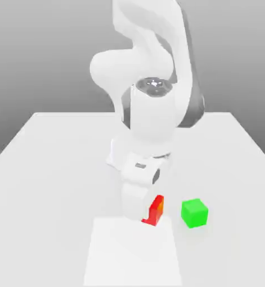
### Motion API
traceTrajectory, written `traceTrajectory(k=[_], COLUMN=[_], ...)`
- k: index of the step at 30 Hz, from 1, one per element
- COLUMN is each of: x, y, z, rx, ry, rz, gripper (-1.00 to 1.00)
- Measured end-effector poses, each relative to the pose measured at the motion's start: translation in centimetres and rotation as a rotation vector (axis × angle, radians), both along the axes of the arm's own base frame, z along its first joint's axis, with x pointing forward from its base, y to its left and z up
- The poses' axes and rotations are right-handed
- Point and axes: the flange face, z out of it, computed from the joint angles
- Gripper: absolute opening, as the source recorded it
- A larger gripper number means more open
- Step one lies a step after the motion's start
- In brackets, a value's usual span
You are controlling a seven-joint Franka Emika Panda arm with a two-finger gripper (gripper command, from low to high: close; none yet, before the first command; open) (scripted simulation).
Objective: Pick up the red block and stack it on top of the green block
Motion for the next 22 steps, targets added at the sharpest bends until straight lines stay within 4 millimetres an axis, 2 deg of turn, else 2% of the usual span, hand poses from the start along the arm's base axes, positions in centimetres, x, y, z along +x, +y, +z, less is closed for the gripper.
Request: traceTrajectory(k=[11,14,19,20,22], x=[-5.4,-5.8,-5.9,-6.0,-6.0], y=[9.2,10.0,10.0,10.0,9.9], z=[3.1,1.5,-2.7,-3.2,-3.2], rx=[-0.003,-0.008,-0.01,-0.01,-0.01], ry=[-0.002,-0.004,-0.005,-0.005,-0.005], rz=[0.114,0.124,0.125,0.124,0.123], gripper=[-1.0,-1.0,-1.0,1.0,1.0])
